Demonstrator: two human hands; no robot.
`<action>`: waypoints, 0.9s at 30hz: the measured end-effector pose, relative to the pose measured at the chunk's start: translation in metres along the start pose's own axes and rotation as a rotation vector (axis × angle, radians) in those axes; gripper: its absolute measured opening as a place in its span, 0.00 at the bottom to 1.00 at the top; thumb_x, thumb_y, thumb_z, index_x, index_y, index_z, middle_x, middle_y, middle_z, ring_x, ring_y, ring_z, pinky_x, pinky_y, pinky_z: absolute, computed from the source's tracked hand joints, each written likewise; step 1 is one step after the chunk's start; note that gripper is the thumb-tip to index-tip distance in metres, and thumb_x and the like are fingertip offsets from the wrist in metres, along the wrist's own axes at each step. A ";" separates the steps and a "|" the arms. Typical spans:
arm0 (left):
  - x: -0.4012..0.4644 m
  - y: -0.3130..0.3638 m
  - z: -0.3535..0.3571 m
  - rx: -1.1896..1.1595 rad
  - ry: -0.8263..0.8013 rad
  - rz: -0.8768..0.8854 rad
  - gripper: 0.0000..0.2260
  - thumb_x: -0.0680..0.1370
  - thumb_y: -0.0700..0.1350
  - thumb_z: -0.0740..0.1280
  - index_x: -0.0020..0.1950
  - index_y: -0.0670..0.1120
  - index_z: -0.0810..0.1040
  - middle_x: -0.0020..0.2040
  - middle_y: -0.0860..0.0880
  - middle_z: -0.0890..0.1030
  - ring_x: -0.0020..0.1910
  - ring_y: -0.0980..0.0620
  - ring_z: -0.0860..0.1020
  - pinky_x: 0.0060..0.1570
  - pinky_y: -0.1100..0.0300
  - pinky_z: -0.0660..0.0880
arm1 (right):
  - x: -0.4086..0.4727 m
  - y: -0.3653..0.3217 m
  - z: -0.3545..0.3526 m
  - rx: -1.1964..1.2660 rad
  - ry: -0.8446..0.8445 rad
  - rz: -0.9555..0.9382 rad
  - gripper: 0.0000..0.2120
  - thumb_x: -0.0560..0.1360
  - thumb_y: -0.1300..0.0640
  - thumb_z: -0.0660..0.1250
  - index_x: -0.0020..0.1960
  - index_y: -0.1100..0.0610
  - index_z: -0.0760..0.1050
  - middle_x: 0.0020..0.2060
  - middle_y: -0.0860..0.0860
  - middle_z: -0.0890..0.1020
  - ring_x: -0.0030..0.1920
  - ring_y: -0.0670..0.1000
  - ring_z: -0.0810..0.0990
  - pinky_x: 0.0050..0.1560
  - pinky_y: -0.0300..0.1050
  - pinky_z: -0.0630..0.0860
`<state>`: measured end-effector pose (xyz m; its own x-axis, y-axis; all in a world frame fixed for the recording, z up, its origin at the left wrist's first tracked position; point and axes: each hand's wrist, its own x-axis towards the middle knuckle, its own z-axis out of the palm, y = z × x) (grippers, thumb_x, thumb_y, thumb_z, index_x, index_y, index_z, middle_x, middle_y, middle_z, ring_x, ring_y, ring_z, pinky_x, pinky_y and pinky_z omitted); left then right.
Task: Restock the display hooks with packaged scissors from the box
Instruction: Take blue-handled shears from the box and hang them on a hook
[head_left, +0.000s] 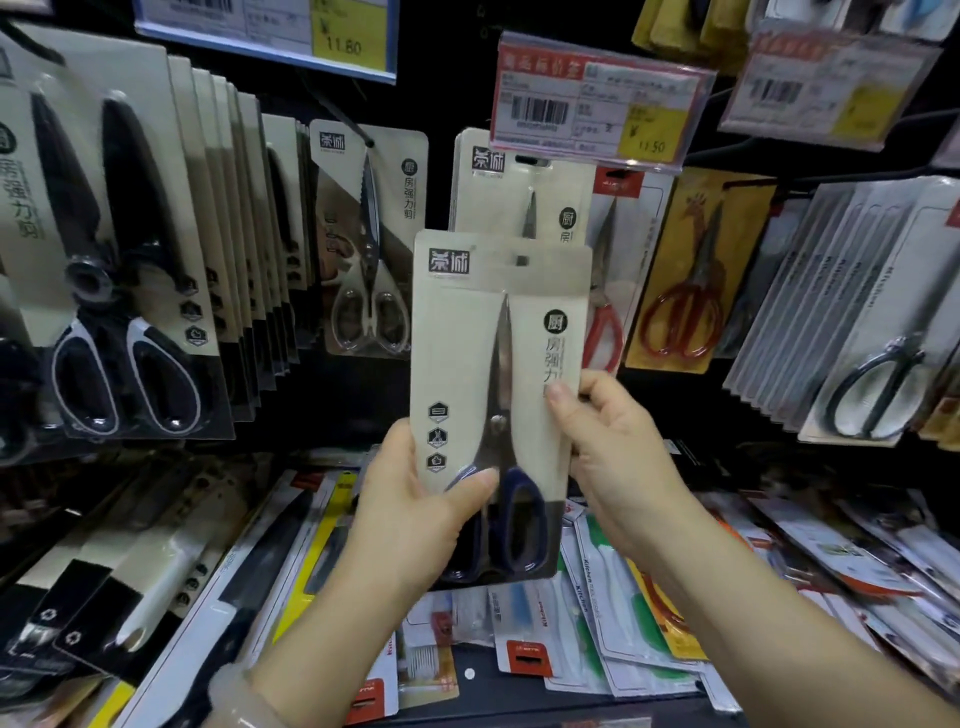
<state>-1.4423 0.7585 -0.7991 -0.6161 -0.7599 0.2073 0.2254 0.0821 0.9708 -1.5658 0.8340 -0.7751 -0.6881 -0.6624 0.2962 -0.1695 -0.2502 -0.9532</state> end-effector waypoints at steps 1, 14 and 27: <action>0.002 0.003 0.005 0.007 -0.014 0.023 0.16 0.71 0.32 0.71 0.51 0.50 0.73 0.48 0.51 0.84 0.48 0.53 0.83 0.48 0.58 0.78 | 0.004 -0.005 -0.001 0.027 0.017 -0.011 0.04 0.77 0.58 0.62 0.45 0.53 0.75 0.38 0.49 0.84 0.42 0.49 0.82 0.50 0.53 0.79; 0.034 0.030 0.021 0.050 -0.068 0.156 0.15 0.73 0.34 0.70 0.50 0.52 0.71 0.53 0.49 0.81 0.53 0.51 0.80 0.58 0.53 0.76 | 0.025 -0.034 -0.006 0.038 0.042 -0.224 0.06 0.79 0.58 0.59 0.45 0.50 0.72 0.42 0.47 0.82 0.45 0.46 0.80 0.54 0.50 0.78; 0.039 0.046 0.016 0.097 -0.067 0.165 0.16 0.67 0.43 0.73 0.49 0.54 0.71 0.52 0.50 0.81 0.52 0.50 0.81 0.57 0.46 0.77 | 0.037 -0.043 0.003 0.036 0.193 -0.166 0.07 0.78 0.57 0.62 0.42 0.53 0.73 0.40 0.52 0.80 0.43 0.52 0.79 0.54 0.59 0.77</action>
<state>-1.4676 0.7429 -0.7441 -0.6264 -0.6867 0.3688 0.2559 0.2658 0.9295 -1.5818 0.8178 -0.7226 -0.7754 -0.4639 0.4284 -0.2684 -0.3719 -0.8886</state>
